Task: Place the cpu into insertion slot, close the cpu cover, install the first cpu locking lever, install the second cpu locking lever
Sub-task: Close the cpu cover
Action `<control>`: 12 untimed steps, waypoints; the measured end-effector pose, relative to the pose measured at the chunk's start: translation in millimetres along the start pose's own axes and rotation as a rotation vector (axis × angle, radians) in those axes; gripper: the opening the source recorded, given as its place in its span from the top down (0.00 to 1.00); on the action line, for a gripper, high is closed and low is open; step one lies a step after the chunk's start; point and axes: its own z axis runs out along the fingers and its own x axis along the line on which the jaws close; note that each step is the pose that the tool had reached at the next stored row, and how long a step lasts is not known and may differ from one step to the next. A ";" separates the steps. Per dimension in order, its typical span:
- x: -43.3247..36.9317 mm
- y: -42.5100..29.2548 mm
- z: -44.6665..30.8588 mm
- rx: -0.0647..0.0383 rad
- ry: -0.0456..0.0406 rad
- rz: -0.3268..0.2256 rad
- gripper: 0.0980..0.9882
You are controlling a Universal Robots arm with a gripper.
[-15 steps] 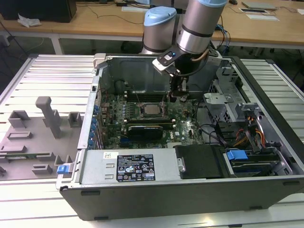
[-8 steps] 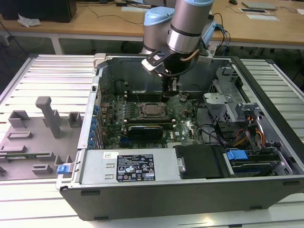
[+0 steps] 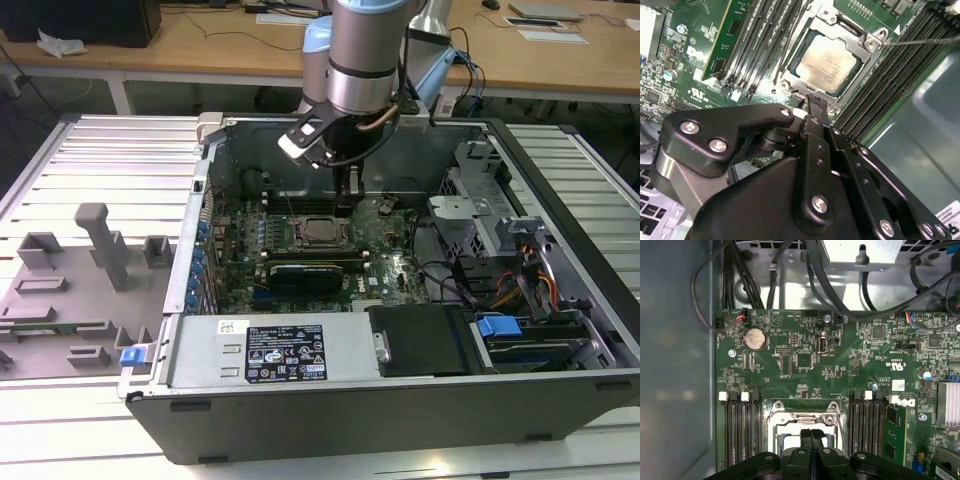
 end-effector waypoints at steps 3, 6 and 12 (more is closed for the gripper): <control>-1.4 -9.5 0.9 -0.018 0.0012 0.000 0.99; -5.1 -21.6 4.5 -0.023 0.0018 0.000 0.99; -6.3 -31.2 7.4 -0.023 0.0016 0.000 0.99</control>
